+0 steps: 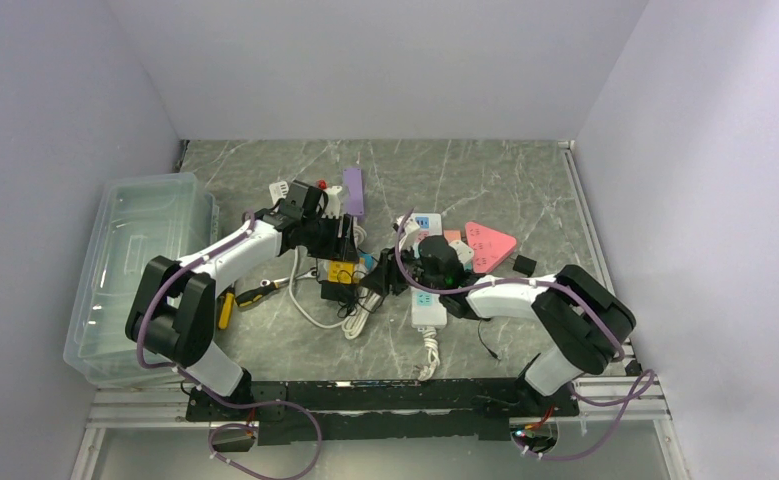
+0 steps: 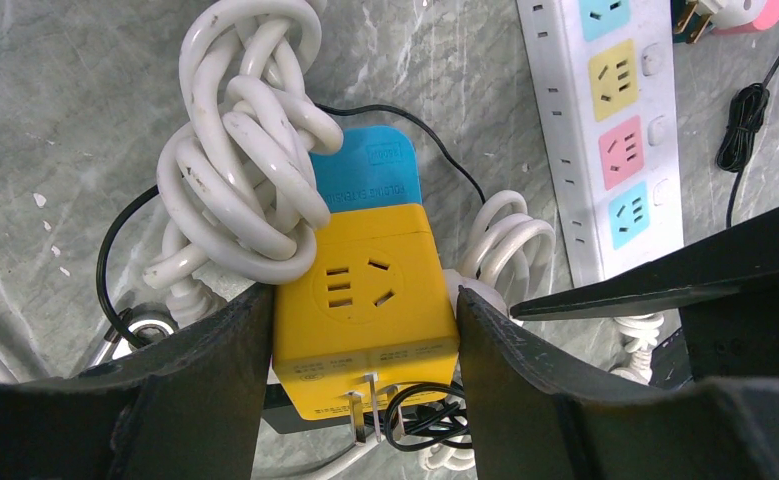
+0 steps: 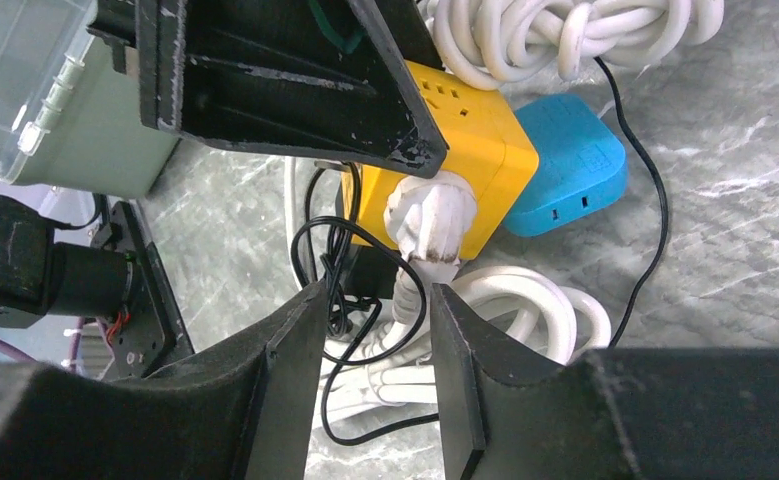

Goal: Pull the plug off the socket
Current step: Remove the plug from the socket.

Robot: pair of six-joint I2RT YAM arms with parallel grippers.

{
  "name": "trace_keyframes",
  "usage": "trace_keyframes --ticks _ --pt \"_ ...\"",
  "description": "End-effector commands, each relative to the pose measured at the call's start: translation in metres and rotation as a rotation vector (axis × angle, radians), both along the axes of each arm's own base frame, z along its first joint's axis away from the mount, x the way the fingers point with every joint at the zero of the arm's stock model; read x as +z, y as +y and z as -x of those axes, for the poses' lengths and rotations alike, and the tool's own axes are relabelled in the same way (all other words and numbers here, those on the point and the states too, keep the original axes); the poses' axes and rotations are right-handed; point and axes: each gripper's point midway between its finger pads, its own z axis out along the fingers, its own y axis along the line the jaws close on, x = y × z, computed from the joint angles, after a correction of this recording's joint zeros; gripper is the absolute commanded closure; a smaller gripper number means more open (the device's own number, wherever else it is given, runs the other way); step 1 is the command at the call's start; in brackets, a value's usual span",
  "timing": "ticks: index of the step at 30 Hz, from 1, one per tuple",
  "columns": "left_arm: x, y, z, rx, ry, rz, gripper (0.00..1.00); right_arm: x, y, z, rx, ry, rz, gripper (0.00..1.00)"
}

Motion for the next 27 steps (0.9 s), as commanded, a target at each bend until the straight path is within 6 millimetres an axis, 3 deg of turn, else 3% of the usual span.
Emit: trace_keyframes --ticks 1,4,8,13,17,21,27 --pt "0.044 -0.013 -0.012 -0.008 -0.108 0.115 1.00 0.007 0.006 -0.008 -0.006 -0.043 -0.016 0.55" --pt "0.045 -0.012 -0.012 -0.008 -0.110 0.113 1.00 0.003 0.006 -0.007 -0.002 -0.037 -0.008 0.58" --pt "0.044 -0.011 -0.013 -0.004 -0.113 0.107 1.00 0.003 0.005 -0.007 -0.014 -0.035 -0.013 0.68" --pt "0.046 -0.010 -0.014 0.000 -0.116 0.105 1.00 0.007 0.001 -0.009 -0.036 -0.044 -0.010 0.89" --pt "0.046 -0.009 -0.014 0.006 -0.118 0.105 1.00 0.006 0.000 -0.008 -0.037 -0.047 -0.004 0.98" --pt "0.046 -0.006 -0.016 0.019 -0.112 0.113 1.00 0.014 0.000 -0.004 -0.022 -0.065 -0.024 1.00" --pt "0.048 -0.003 -0.019 0.037 -0.098 0.146 1.00 0.031 0.006 0.017 0.051 -0.116 -0.059 1.00"
